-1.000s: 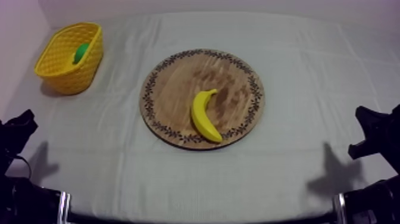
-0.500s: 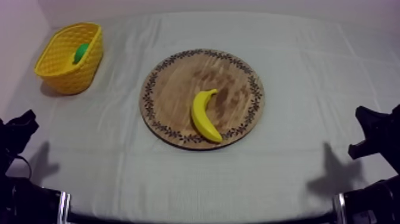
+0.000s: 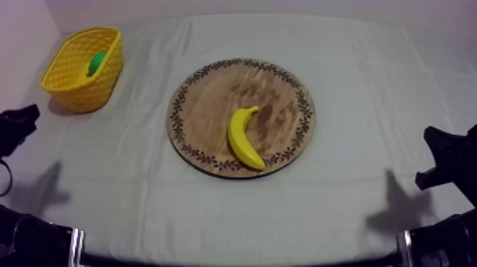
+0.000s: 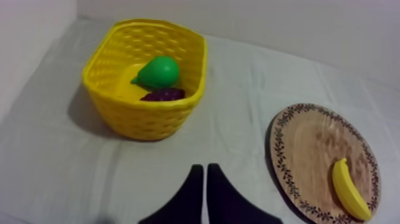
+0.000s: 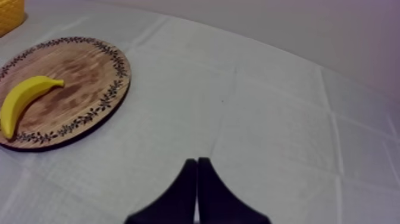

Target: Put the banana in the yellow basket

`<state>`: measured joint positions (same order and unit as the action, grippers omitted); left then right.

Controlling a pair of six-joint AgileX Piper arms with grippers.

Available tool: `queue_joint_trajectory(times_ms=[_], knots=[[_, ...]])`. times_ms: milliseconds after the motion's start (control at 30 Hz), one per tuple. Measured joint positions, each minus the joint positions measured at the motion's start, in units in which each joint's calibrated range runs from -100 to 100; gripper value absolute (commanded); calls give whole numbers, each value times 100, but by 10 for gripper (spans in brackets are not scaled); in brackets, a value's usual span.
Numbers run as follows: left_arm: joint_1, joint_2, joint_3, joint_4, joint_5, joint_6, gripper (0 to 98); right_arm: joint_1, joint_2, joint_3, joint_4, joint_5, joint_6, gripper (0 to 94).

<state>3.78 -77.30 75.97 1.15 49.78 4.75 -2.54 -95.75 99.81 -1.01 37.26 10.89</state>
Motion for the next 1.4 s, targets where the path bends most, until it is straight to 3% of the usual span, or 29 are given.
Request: queue_joint_trajectory(times_ms=[533,767,1100,1267,1400], knots=[[557,2583,-3337,22,1913,-152,0,0,0,0,0,9,3,3],[1131,3491,-4170,-45,2139,121,5,0,0,0,0,9,3,3],[2119,4720,-4451,30,2112,691,4,0,0,0,0,0,3,3],[2483,5348,-4687,123,2158,986,4,0,0,0,0,0,3,3],[2591,5893,-4934,314,2246,1146,3,0,0,0,0,0,3,3]])
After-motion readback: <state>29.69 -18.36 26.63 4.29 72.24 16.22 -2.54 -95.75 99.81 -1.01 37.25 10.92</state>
